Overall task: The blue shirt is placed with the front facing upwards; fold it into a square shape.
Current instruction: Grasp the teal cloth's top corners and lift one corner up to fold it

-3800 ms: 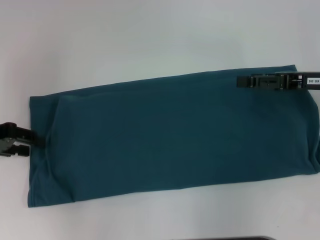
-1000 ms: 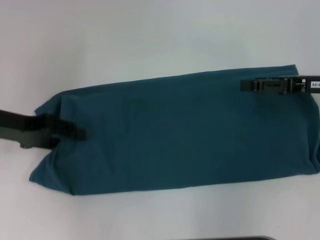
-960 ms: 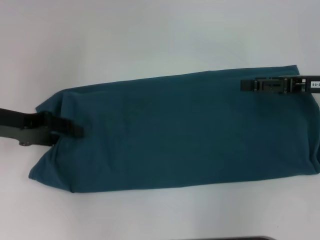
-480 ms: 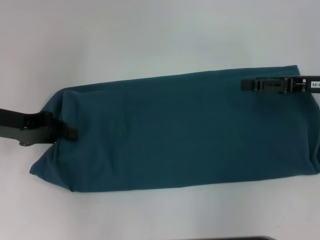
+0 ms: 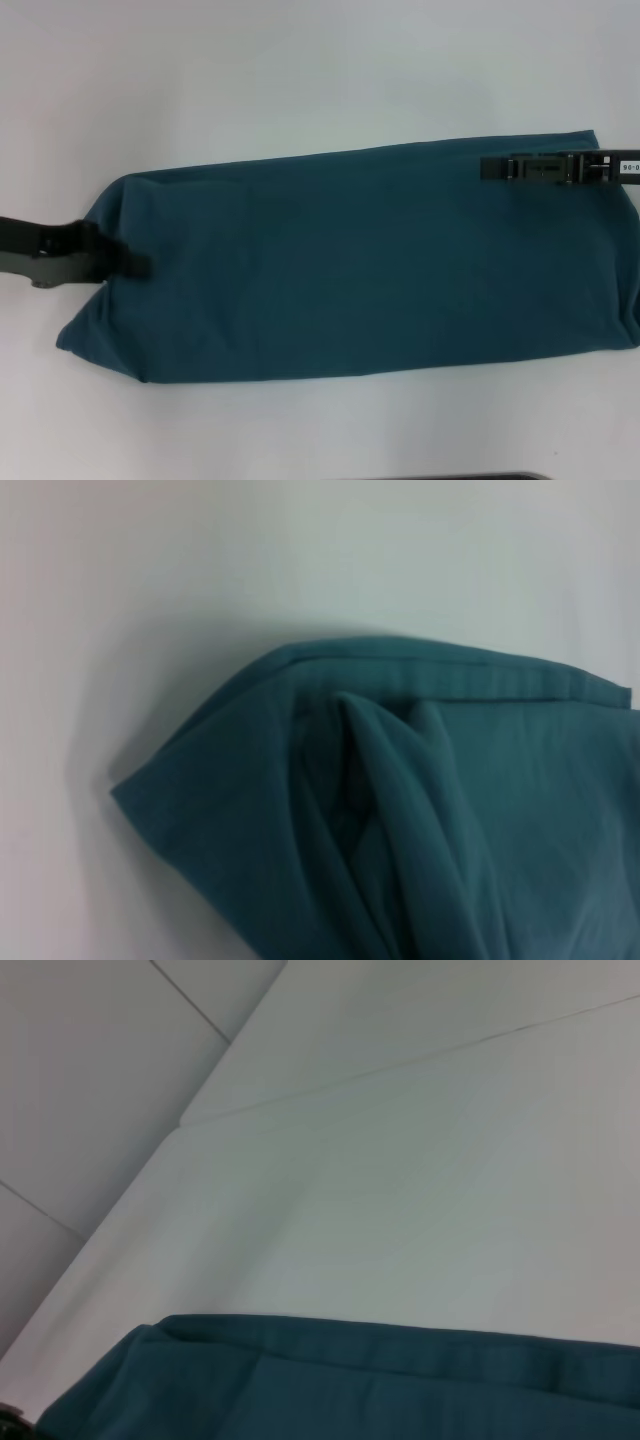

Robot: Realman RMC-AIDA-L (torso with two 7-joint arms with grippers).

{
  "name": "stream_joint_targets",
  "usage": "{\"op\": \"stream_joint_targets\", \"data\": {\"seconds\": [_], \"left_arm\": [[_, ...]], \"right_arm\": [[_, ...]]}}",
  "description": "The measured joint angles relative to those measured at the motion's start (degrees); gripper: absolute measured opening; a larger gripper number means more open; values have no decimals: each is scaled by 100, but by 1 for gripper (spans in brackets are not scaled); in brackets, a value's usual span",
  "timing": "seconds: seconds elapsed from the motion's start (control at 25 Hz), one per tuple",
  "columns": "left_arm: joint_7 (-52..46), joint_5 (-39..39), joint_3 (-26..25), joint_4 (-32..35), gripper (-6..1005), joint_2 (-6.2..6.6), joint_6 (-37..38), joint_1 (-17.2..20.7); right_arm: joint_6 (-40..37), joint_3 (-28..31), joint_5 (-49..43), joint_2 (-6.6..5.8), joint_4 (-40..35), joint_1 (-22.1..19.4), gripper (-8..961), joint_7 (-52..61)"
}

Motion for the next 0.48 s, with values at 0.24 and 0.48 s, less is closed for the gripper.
{"op": "stream_joint_targets", "data": {"seconds": [0.24, 0.48], "left_arm": [[-192, -1, -73, -363, 88, 212, 88, 128], [-413, 46, -200, -391, 88, 537, -16, 227]], "right_arm": [[-14, 24, 0, 0, 0, -10, 894, 13], [-13, 43, 0, 0, 0, -29, 894, 24]]}}
